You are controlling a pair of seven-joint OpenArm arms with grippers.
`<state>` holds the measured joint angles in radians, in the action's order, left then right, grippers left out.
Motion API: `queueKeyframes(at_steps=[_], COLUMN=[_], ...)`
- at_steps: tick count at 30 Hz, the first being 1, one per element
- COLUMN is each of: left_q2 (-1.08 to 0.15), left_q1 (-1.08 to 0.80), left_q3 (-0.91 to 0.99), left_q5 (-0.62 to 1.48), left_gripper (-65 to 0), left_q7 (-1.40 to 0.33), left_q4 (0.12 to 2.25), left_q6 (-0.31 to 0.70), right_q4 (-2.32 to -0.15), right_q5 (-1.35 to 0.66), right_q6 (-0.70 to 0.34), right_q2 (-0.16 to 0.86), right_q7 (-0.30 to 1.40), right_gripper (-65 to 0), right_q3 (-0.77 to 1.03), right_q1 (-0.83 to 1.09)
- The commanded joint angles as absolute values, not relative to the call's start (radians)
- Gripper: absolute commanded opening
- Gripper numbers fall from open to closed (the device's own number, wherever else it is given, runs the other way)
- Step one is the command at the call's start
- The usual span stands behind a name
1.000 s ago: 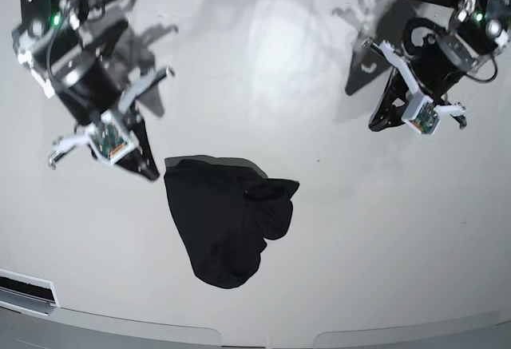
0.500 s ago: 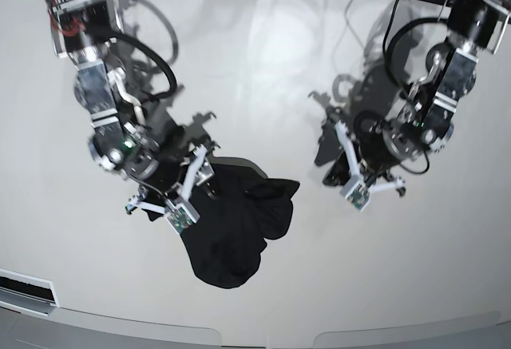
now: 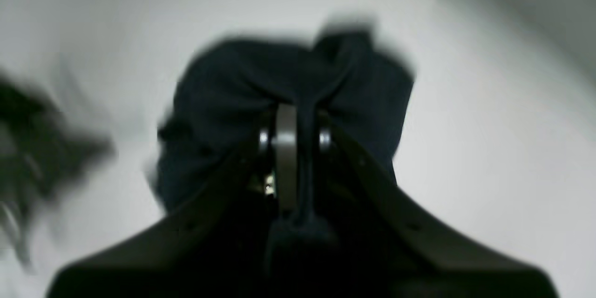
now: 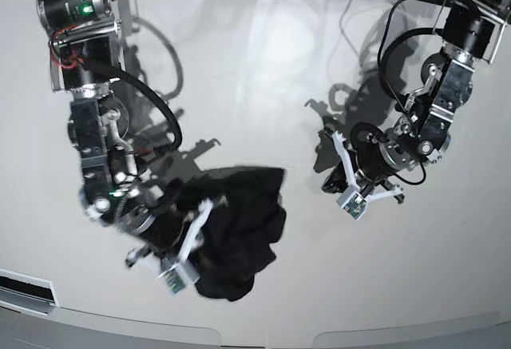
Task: Layout the t-shirt on the table in an organized manner, then fold the t-shirt properly
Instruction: 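Grasp the black t-shirt with the right gripper and drag it outward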
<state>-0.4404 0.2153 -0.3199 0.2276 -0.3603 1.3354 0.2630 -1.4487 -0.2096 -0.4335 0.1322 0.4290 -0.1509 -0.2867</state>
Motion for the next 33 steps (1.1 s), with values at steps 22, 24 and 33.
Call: queueKeyframes(at_steps=[22, 24, 33], left_q2=[-0.468, -0.468, -0.468], left_q1=[0.222, 0.222, 0.222], left_q3=[-0.313, -0.313, -0.313], left_q5=[0.237, 0.237, 0.237], left_gripper=[-65.0, -65.0, -65.0], left_q7=[-0.342, -0.342, -0.345], left_q4=[1.351, 1.351, 1.351], left_q6=[0.259, 0.259, 0.26], right_q4=[-1.665, -1.665, -1.665], right_q5=[-0.387, -0.325, -0.553], right_q6=[-0.487, -0.449, -0.655], right_q2=[0.134, 0.133, 0.134], right_q7=[0.775, 0.791, 0.915], right_gripper=[-39.6, -39.5, -39.5], right_q3=[0.05, 0.063, 0.083], right_q1=[-0.277, -0.276, -0.274])
